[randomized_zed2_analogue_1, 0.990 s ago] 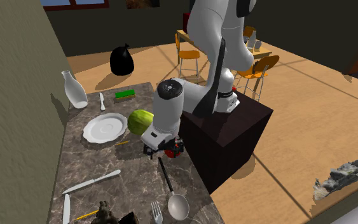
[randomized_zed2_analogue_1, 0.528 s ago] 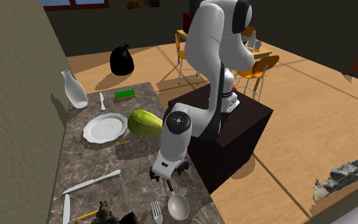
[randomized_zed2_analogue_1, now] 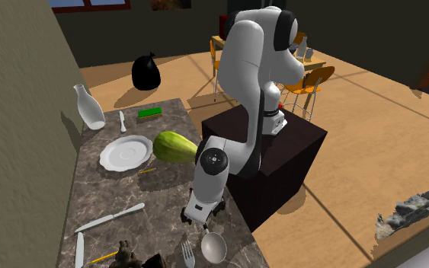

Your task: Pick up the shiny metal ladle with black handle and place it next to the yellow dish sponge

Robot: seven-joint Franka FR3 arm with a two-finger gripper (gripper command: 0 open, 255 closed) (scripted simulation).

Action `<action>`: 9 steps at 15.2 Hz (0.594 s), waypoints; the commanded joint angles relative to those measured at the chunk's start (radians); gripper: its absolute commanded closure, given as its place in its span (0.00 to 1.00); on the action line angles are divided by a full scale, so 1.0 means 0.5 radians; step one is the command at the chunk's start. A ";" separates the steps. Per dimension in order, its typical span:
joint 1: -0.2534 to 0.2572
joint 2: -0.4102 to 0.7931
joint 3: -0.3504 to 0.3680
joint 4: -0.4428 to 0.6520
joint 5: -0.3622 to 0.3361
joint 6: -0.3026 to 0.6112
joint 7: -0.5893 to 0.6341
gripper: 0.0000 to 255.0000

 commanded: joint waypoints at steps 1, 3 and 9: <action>0.002 0.020 -0.005 0.007 -0.005 0.014 0.003 0.00; 0.002 0.020 -0.005 0.007 -0.005 0.014 0.003 0.00; 0.002 0.020 -0.005 0.007 -0.005 0.013 0.003 1.00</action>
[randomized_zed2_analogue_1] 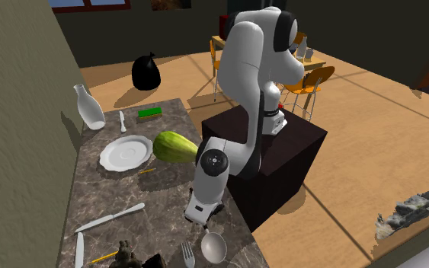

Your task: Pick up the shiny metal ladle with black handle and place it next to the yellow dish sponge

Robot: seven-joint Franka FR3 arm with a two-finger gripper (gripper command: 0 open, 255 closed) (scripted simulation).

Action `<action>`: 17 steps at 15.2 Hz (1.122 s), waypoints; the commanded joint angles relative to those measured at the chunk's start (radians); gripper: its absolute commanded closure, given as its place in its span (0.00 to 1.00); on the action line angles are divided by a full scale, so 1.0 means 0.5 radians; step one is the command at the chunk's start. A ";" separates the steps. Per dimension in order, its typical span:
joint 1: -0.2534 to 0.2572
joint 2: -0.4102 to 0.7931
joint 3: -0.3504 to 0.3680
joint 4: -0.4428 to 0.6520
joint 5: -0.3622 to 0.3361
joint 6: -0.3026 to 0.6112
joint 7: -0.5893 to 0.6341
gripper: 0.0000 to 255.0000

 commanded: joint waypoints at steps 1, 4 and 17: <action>-0.002 0.004 -0.004 0.002 -0.001 0.005 0.000 1.00; -0.003 0.007 -0.005 0.003 -0.002 0.007 0.000 1.00; -0.037 -0.196 0.047 -0.044 0.060 -0.146 -0.061 1.00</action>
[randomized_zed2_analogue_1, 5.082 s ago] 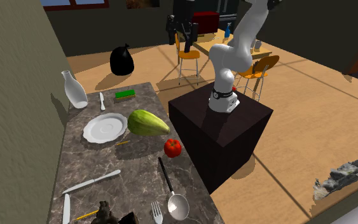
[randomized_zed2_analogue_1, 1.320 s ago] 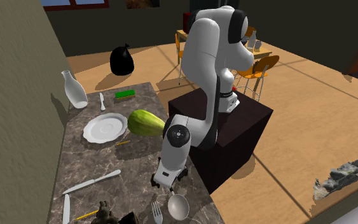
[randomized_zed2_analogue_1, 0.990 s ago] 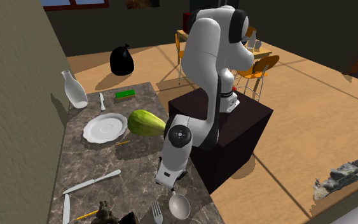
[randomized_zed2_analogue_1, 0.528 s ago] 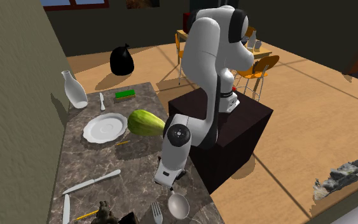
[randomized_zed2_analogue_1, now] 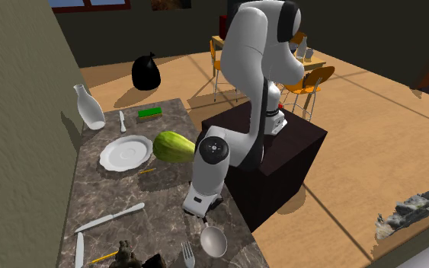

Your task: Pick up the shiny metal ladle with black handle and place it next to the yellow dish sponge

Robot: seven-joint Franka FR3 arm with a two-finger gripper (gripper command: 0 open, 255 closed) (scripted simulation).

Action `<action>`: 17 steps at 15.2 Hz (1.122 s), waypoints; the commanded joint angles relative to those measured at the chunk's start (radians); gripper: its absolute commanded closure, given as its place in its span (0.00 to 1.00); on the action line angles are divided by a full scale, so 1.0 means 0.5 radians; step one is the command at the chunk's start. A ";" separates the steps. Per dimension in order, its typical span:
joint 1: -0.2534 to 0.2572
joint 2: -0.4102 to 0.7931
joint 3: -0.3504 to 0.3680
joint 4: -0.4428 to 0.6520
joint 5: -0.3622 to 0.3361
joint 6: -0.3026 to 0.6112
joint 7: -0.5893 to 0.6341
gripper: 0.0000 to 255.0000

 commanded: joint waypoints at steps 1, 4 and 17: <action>-0.008 -0.040 0.010 -0.004 0.014 -0.035 -0.015 1.00; -0.018 -0.102 0.025 -0.010 0.036 -0.089 -0.037 1.00; -0.190 -0.473 0.021 -0.357 0.110 -0.076 -0.251 1.00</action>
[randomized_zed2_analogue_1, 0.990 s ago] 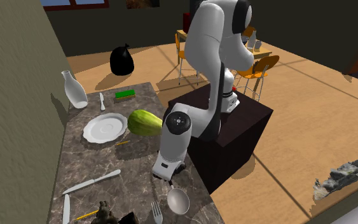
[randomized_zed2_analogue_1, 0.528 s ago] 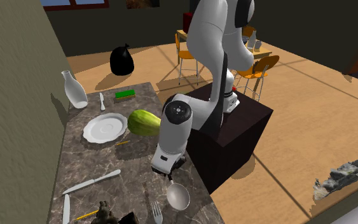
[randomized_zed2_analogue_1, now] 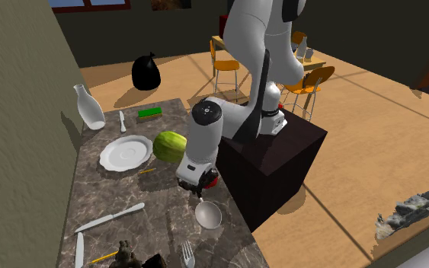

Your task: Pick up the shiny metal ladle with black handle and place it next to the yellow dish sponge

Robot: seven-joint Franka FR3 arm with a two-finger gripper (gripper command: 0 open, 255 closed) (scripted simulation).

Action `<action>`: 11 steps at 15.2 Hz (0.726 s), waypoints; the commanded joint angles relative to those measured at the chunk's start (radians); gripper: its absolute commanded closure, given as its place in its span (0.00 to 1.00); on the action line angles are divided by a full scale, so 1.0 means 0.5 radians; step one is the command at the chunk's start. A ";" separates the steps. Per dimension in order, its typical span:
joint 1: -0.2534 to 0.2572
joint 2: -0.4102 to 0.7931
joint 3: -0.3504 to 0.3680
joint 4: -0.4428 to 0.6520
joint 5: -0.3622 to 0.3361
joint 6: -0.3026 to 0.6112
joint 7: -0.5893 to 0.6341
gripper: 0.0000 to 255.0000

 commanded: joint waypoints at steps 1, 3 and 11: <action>-0.061 -0.080 -0.019 -0.123 0.007 0.059 -0.073 1.00; -0.122 -0.156 -0.041 -0.242 0.013 0.116 -0.148 1.00; -0.364 -0.410 -0.166 -0.630 0.040 0.311 -0.502 1.00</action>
